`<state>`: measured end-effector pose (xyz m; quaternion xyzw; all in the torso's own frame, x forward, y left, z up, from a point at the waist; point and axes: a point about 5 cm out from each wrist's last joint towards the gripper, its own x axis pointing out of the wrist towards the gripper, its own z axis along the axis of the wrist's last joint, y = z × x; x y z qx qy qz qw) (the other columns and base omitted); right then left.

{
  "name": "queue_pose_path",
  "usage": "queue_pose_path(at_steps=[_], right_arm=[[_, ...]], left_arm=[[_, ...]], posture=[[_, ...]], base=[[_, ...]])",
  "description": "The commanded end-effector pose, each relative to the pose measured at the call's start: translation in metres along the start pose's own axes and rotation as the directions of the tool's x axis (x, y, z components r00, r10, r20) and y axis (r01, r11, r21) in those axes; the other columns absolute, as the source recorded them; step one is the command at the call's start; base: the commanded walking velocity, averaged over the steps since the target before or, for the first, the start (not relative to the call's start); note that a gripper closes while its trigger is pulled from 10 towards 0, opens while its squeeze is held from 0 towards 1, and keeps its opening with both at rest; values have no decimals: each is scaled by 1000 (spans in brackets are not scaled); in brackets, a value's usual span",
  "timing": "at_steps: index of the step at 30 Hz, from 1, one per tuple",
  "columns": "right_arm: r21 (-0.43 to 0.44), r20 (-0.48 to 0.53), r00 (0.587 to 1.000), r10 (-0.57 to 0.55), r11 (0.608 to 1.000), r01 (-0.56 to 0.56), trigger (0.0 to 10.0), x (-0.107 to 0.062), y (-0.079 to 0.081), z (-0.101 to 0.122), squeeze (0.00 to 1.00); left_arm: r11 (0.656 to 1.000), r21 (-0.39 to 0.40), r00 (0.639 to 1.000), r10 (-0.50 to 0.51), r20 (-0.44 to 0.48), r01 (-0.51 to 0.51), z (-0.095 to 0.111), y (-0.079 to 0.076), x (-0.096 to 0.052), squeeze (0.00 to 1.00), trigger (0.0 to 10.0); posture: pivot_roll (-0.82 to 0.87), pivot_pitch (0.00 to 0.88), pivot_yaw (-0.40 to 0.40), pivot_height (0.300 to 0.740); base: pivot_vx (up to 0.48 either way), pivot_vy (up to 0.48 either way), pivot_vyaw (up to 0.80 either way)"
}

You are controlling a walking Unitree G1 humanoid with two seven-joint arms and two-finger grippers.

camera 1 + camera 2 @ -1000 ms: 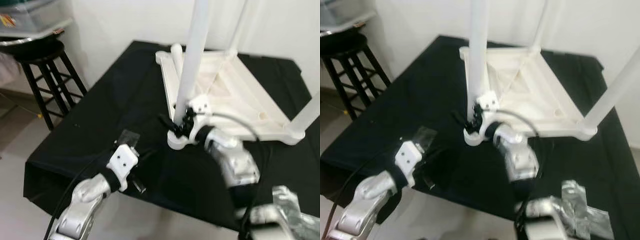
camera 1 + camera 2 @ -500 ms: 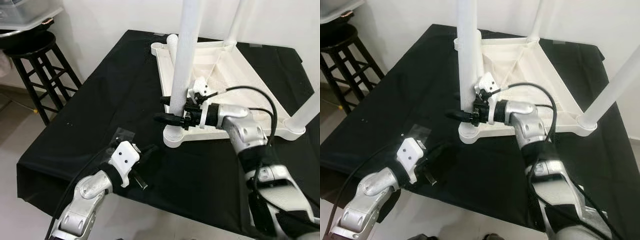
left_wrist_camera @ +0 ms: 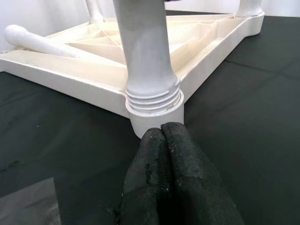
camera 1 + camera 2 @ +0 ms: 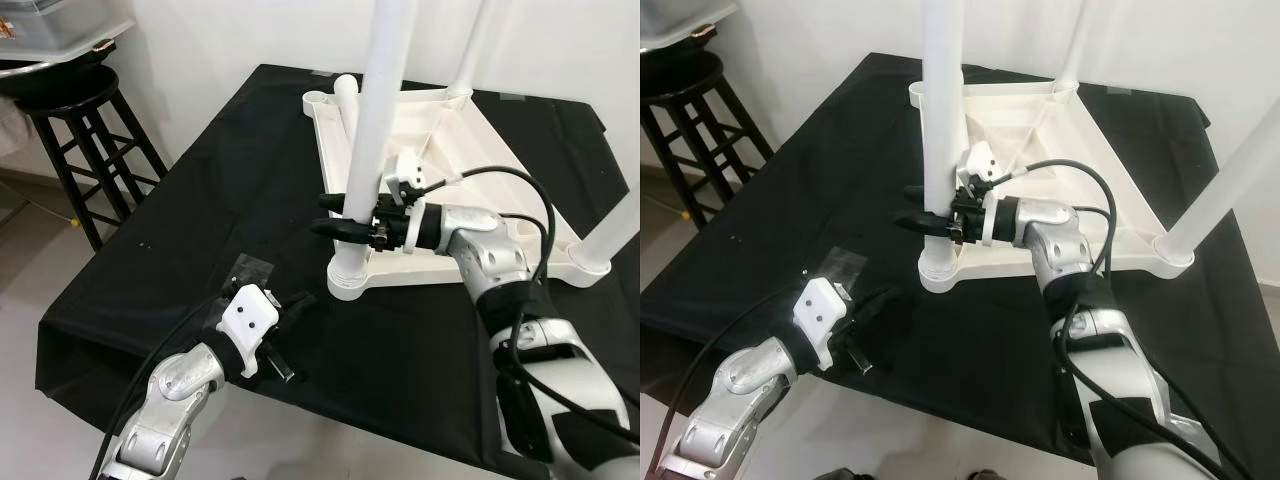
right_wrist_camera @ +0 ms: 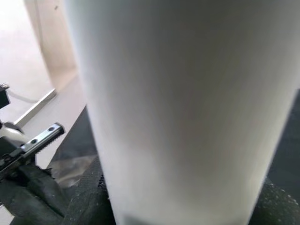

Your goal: Building children table

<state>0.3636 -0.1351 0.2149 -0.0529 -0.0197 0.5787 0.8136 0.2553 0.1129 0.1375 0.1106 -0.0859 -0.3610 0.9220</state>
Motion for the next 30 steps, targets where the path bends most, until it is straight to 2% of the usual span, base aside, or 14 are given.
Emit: queue_pose_path(at_steps=[1,5,7,8,11,17,18,20,21,22,25,26,27,30], right_arm=[[48,-62,996,-58,997,61,0,-10,4,-24,0],[43,-105,950,-293,953,299,0,-18,9,-44,0],[100,-159,697,-699,691,716,0,-20,26,-70,0],[125,-203,643,-738,632,765,0,-16,47,-81,0],[15,-162,646,-746,653,758,0,-8,69,-76,0],[76,-190,660,-727,659,748,0,-8,50,-78,0],[75,-193,681,-706,682,728,10000,-5,50,-77,0],[75,-192,694,-693,695,715,10000,-2,51,-76,0],[105,-158,772,-616,767,633,10000,4,52,-68,698],[81,-77,923,-376,921,382,10000,14,58,-45,1000],[45,-22,958,-285,957,286,10000,15,63,-24,1000],[35,2,966,-258,966,258,10000,14,62,-16,337],[-4,23,980,-196,981,196,10000,11,61,-6,0],[-69,6,996,-94,993,94,10000,7,57,6,0]], left_arm=[[1000,-19,999,-12,-31,11,-7,-3,-4,0,10000],[1000,-19,999,-15,-33,15,-8,-2,-5,0,10000],[1000,-18,999,-19,-36,18,-8,-1,-5,0,10000],[1000,-18,999,-20,-36,20,-8,0,-5,0,10000],[1000,-15,999,-28,-39,28,-9,0,-4,0,10000],[998,-16,998,-55,-41,54,-9,0,-2,0,10000],[999,-15,998,-51,-40,50,-9,0,-2,0,10000],[999,-14,998,-45,-40,45,-9,1,-2,0,10000],[999,-15,999,-38,-38,37,-9,1,-2,0,10000],[999,-17,999,-33,-38,33,-8,1,-1,0,10000],[999,-19,999,-35,-37,34,-8,1,-1,0,10000],[999,-19,999,-36,-36,35,-8,1,0,0,10000],[999,-21,999,-40,-35,39,-8,1,0,0,10000],[999,-22,998,-45,-35,45,-8,0,1,0,10000]], posture=[[67,127,-26,740],[60,120,-24,740],[51,125,-16,740],[52,129,-13,740],[46,121,-2,740],[44,116,-6,740],[44,116,-4,740],[44,116,-4,740],[44,116,-3,740],[46,116,-2,740],[41,114,0,740],[42,114,-2,740],[46,113,-6,740],[48,112,-10,740]], base=[[0,0,0],[0,0,0],[0,0,0],[0,0,0],[0,0,0],[0,0,0],[0,0,0],[0,0,0],[0,0,0],[0,0,0],[0,0,0],[0,0,0],[0,0,0],[0,0,0]])
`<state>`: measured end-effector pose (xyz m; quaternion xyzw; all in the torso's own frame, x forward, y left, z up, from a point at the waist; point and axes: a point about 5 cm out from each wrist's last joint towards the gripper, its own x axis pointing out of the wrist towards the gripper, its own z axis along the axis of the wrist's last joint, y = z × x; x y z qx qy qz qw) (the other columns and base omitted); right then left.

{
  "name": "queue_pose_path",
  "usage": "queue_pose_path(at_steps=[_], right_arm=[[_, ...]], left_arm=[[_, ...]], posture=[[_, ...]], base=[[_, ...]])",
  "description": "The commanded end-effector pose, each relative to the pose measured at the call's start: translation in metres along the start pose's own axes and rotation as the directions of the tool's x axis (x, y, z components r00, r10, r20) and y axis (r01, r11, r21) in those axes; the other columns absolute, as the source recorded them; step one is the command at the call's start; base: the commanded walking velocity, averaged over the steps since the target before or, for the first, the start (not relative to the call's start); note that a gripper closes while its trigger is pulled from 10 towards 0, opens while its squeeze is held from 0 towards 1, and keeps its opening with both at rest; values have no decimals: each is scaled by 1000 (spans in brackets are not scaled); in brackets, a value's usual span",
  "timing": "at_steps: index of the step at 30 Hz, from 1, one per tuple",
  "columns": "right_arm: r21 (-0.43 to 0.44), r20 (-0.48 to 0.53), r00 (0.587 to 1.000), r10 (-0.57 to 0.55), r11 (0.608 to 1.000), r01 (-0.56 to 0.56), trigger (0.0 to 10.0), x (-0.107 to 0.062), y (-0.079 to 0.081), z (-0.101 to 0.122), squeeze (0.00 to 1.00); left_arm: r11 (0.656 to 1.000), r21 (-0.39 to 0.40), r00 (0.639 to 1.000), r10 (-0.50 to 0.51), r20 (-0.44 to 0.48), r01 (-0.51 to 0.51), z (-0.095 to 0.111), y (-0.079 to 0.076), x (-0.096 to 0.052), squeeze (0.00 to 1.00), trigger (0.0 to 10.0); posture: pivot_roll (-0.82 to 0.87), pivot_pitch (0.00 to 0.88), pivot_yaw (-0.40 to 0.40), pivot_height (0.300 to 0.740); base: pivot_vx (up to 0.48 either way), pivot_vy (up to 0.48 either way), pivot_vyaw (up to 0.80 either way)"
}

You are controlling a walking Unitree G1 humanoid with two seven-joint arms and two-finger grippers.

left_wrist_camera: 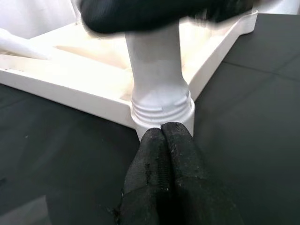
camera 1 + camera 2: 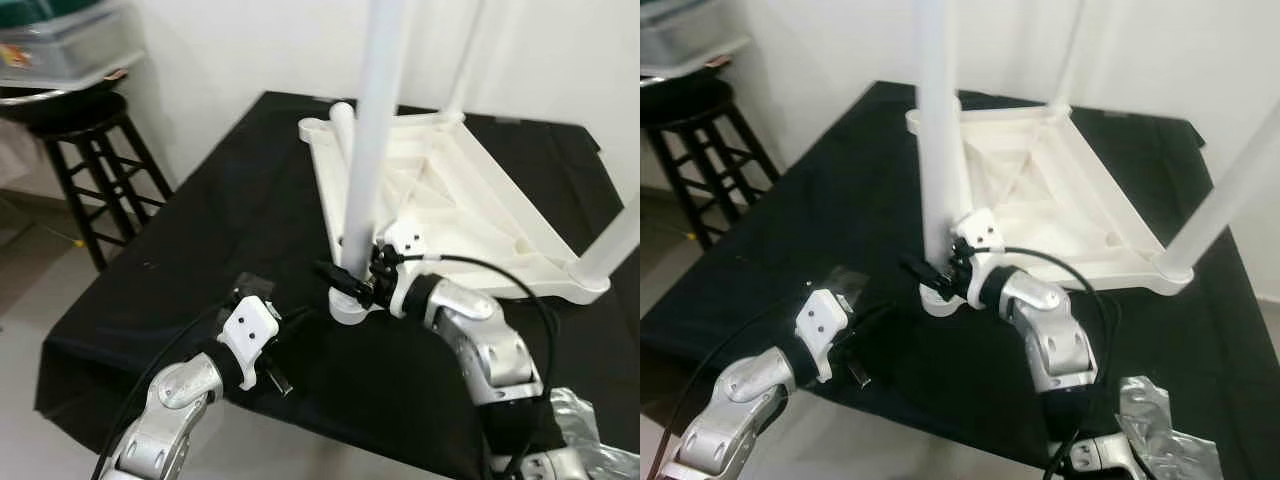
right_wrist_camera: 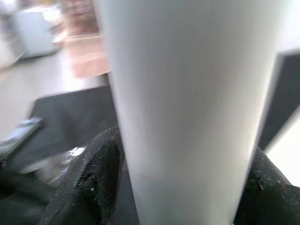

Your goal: Building children table

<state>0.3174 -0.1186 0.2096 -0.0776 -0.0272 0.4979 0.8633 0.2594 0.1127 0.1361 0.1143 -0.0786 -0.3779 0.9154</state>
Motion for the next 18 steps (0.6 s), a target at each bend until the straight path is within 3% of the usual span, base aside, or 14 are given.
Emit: queue_pose_path(at_steps=[1,6,10,14,15,16,17,18], right_arm=[[-70,4,987,161,985,-160,10000,3,5,11,0],[-93,-57,959,276,955,-280,10000,3,-10,16,0],[-54,-74,971,228,971,-233,10000,15,-33,12,0],[-36,-91,974,207,977,-211,10000,20,-41,9,0],[-21,-92,978,185,982,-188,5608,22,-46,7,0],[-21,-92,978,185,982,-188,5608,22,-46,7,0],[-10,-92,980,175,984,-177,0,23,-48,6,0],[-1,-90,983,159,987,-159,0,23,-52,4,0]], left_arm=[[1000,-23,1000,-8,-22,7,-6,-2,-2,0,10000],[1000,-24,1000,-3,-20,2,-6,-3,-1,0,10000],[1000,-22,1000,-3,-19,3,-5,-3,0,0,10000],[1000,-23,1000,-4,-19,3,-6,-4,0,0,10000],[1000,-23,1000,-4,-19,3,-6,-4,0,0,10000],[1000,-23,1000,-4,-19,3,-6,-4,0,0,10000],[1000,-24,1000,-4,-19,4,-6,-5,0,0,10000],[1000,-26,1000,-4,-20,4,-6,-5,0,0,10000]], posture=[[50,111,-14,740],[54,111,-25,740],[62,109,-31,740],[65,110,-33,740],[66,112,-34,740],[66,112,-34,740],[70,113,-36,740],[70,115,-38,740]], base=[[0,0,0],[0,0,0],[0,0,0],[0,0,0],[0,0,0],[0,0,0],[0,0,0],[0,0,0]])
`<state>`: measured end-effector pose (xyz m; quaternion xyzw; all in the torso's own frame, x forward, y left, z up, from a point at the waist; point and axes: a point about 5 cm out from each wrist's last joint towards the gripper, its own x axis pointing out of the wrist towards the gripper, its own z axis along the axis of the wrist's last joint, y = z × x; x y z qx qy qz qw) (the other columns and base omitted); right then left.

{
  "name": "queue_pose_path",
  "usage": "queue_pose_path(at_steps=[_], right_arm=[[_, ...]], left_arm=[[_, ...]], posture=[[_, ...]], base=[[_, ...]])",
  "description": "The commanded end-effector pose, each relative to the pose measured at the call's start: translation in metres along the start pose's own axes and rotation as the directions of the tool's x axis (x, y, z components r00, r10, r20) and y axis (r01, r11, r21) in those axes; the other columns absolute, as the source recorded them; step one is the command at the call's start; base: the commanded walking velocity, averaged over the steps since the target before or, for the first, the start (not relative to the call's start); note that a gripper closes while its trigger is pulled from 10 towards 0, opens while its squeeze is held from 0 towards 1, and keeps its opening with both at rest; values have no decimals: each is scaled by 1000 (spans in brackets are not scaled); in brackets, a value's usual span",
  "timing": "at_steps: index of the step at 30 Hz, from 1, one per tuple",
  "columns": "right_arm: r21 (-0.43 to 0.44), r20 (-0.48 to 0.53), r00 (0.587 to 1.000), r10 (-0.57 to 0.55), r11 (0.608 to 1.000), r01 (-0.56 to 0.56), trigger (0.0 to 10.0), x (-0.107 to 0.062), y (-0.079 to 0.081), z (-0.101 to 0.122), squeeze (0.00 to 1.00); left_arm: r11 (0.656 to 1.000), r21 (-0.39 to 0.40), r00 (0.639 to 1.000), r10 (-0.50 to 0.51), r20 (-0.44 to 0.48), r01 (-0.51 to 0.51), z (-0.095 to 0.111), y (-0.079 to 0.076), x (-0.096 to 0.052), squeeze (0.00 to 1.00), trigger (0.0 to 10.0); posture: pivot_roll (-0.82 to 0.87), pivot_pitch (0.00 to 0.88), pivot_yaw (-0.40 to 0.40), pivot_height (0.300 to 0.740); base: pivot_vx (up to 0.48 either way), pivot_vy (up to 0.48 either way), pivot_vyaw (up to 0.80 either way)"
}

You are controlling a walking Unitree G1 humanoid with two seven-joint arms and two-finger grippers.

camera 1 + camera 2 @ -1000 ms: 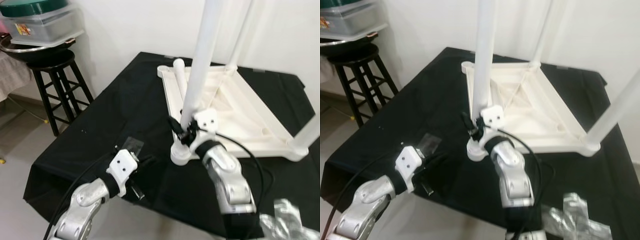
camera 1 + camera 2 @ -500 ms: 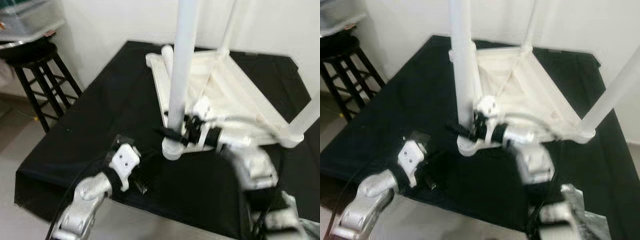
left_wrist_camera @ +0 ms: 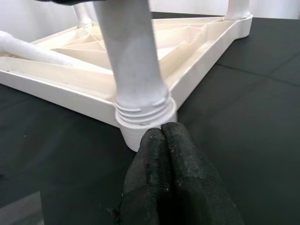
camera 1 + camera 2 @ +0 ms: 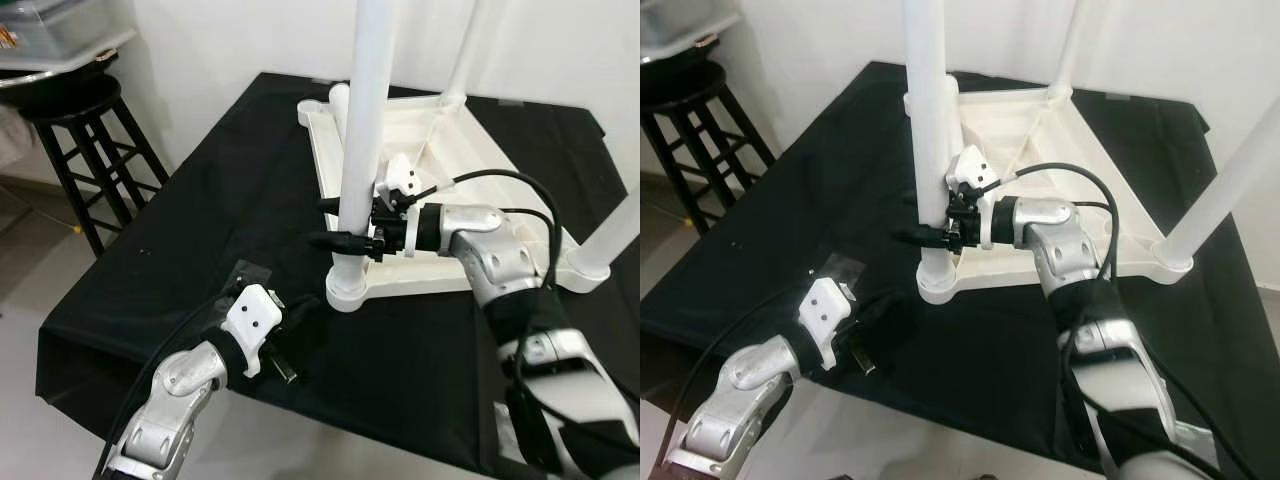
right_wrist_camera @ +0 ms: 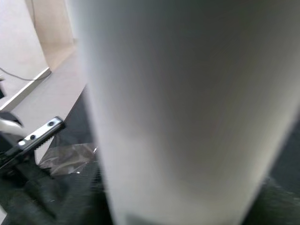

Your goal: Building children table

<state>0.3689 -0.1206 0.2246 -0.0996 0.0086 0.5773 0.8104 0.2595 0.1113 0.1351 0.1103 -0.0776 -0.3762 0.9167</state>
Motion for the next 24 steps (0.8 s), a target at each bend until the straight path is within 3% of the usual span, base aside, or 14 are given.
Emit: queue_pose_path(at_steps=[1,8,13,15,16,17,18,19,20,21,22,24], right_arm=[[2,-18,999,-43,999,43,0,-2,-5,-4,0],[13,6,988,-155,988,155,0,-10,-11,-11,0],[67,25,970,-242,969,240,0,-14,-6,-22,0],[126,-9,919,-394,911,392,0,-7,8,-45,0],[126,-9,919,-394,911,392,0,-7,8,-45,0],[225,-53,734,-678,708,670,0,9,35,-70,0],[274,-92,672,-735,630,726,0,13,49,-78,0],[274,-92,672,-735,630,726,0,13,49,-78,0],[190,-71,699,-712,678,710,0,24,63,-74,0],[140,-27,757,-653,747,650,0,33,70,-65,0],[146,-10,776,-631,767,625,0,35,67,-61,0],[137,-35,761,-647,752,645,0,33,59,-64,0]], left_arm=[[1000,-18,1000,-9,-20,9,-5,-4,-1,0,10000],[1000,-20,1000,-9,-21,8,-5,-3,-2,0,10000],[1000,-20,1000,-9,-21,8,-5,-3,-3,0,10000],[1000,-21,1000,-7,-22,6,-5,-1,-4,0,10000],[1000,-21,1000,-7,-22,6,-5,-1,-4,0,10000],[1000,-23,1000,-7,-24,6,-5,1,-5,0,10000],[1000,-23,1000,-7,-24,7,-5,1,-4,0,10000],[1000,-23,1000,-7,-24,7,-5,1,-4,0,10000],[1000,-24,1000,-8,-25,8,-6,2,-4,0,10000],[1000,-23,1000,-11,-28,10,-6,2,-4,0,10000],[1000,-22,1000,-12,-29,11,-6,2,-4,0,10000],[1000,-24,1000,-13,-28,12,-6,1,-4,0,10000]], posture=[[70,115,-38,740],[63,120,-36,740],[55,125,-35,740],[45,129,-31,740],[45,129,-31,740],[37,132,-19,740],[38,133,-18,740],[38,133,-18,740],[43,135,-13,740],[26,128,-4,740],[26,124,-7,740],[35,125,-15,740]], base=[[0,0,0],[0,0,0],[0,0,0],[0,0,0],[0,0,0],[0,0,0],[0,0,0],[0,0,0],[0,0,0],[0,0,0],[0,0,0],[0,0,0]])
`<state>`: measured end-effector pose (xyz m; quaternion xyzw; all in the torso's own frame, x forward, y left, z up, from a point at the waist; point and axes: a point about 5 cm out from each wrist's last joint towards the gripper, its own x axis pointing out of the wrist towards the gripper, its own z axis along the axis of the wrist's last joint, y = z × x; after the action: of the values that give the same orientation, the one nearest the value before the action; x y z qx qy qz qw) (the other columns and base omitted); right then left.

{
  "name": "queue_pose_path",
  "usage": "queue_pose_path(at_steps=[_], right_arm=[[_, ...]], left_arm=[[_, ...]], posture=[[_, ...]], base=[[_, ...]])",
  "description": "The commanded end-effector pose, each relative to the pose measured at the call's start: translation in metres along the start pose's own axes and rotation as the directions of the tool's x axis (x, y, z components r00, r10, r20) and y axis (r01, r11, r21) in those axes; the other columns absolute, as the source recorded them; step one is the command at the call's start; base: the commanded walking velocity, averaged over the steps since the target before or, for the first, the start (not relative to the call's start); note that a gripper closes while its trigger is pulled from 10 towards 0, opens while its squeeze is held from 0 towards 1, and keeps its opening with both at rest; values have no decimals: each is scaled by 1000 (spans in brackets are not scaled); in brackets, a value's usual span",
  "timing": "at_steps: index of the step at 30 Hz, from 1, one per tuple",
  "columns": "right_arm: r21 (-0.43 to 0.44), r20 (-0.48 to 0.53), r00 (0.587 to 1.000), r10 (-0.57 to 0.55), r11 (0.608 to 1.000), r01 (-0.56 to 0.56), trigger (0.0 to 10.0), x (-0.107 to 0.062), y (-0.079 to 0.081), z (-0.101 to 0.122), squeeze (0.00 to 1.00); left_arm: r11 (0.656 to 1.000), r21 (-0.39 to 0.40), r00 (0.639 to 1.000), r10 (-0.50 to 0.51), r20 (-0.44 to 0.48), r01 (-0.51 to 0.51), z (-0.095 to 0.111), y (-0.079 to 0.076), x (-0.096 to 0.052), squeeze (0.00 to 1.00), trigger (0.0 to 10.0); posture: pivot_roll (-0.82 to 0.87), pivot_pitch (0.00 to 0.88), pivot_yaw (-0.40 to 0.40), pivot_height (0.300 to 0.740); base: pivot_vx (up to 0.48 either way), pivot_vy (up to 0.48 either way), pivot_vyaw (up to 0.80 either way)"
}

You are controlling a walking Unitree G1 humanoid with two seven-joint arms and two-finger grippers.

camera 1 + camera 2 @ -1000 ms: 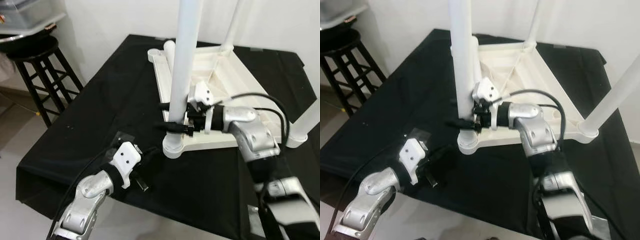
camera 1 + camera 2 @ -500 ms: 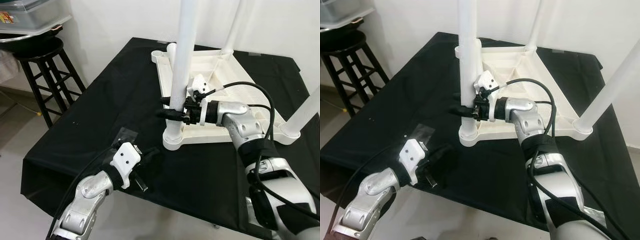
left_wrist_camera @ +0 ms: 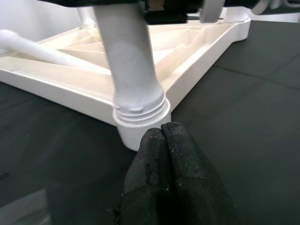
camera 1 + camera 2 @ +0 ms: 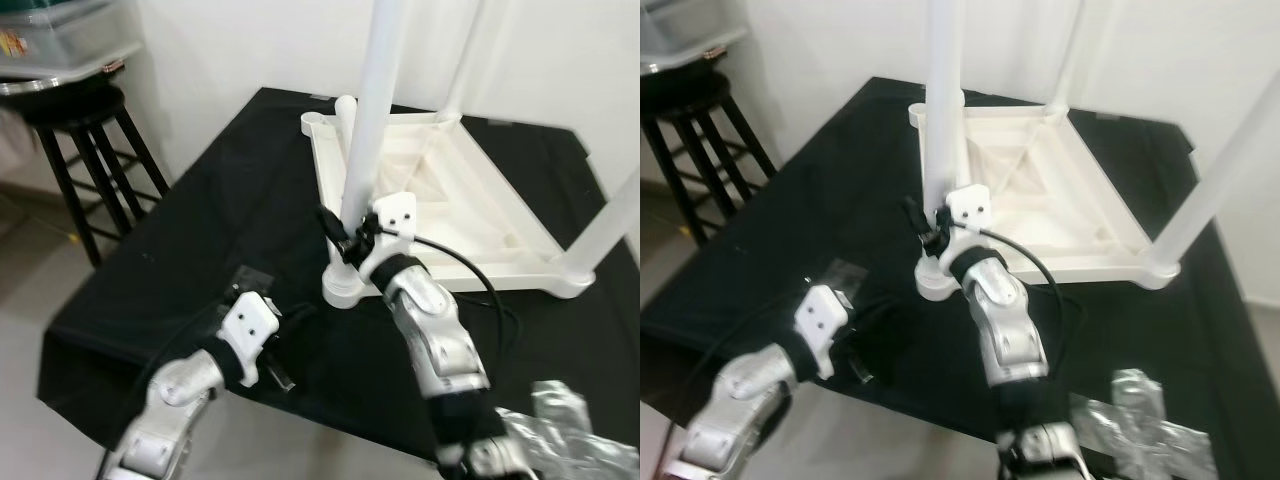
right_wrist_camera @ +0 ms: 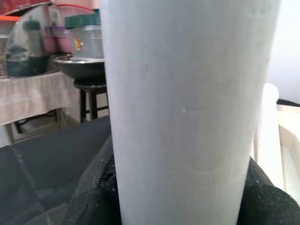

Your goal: Building children table

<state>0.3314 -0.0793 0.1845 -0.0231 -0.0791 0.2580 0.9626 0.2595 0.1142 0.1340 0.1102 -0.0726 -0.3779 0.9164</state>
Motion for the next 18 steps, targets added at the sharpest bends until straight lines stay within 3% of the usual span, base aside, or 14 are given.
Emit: queue_pose_path(at_steps=[1,4,5,6,7,8,9,10,14,15,16,17,18], right_arm=[[29,-201,979,-19,999,25,0,-6,-7,-40,0],[56,-238,970,-46,997,61,0,-6,-11,-46,0],[53,-239,970,-45,997,59,8667,-6,-11,-45,0],[53,-239,970,-45,997,59,8667,-6,-11,-45,0],[41,-234,970,-61,997,72,10000,-7,-11,-42,0],[42,-186,982,-35,998,43,10000,-6,-9,-30,875],[42,-186,982,-35,998,43,10000,-6,-9,-30,875],[61,-153,988,14,998,-5,10000,-5,-7,-22,1000],[98,-89,990,113,990,-104,10000,0,-6,-7,1000],[118,-25,975,222,969,-218,10000,4,-4,9,1000],[118,-25,975,222,969,-218,10000,4,-4,9,1000],[95,20,946,325,941,-325,10000,7,-5,24,0],[35,42,900,434,899,-436,10000,10,-8,37,0]], left_arm=[[1000,-20,1000,-12,-20,12,-5,-1,-1,0,10000],[1000,-19,1000,-16,-20,15,-4,-1,0,0,10000],[1000,-17,1000,-8,-20,8,-4,-1,-1,0,10000],[1000,-17,1000,-8,-20,8,-4,-1,-1,0,10000],[1000,-18,1000,3,-18,-3,-4,0,-1,0,10000],[1000,-20,1000,9,-17,-9,-4,0,0,0,10000],[1000,-20,1000,9,-17,-9,-4,0,0,0,10000],[1000,-20,1000,6,-17,-6,-4,0,0,0,10000],[1000,-21,1000,-1,-18,0,-4,0,0,0,10000],[1000,-22,1000,-5,-18,5,-4,0,1,0,10000],[1000,-22,1000,-5,-18,5,-4,0,1,0,10000],[1000,-22,1000,-8,-18,8,-4,-1,1,0,10000],[1000,-23,1000,-10,-18,10,-5,-1,1,0,10000]], posture=[[47,128,-23,740],[49,129,-21,740],[49,129,-21,740],[49,129,-21,740],[45,129,-15,740],[46,129,-18,740],[46,129,-18,740],[46,127,-17,740],[43,123,-13,740],[37,119,-10,740],[37,119,-10,740],[38,116,-10,740],[41,113,-11,740]], base=[[0,0,0],[0,0,0],[0,0,0],[0,0,0],[0,0,0],[0,0,0],[0,0,0],[0,0,0],[0,0,0],[0,0,0],[0,0,0],[0,0,0],[0,0,0]])
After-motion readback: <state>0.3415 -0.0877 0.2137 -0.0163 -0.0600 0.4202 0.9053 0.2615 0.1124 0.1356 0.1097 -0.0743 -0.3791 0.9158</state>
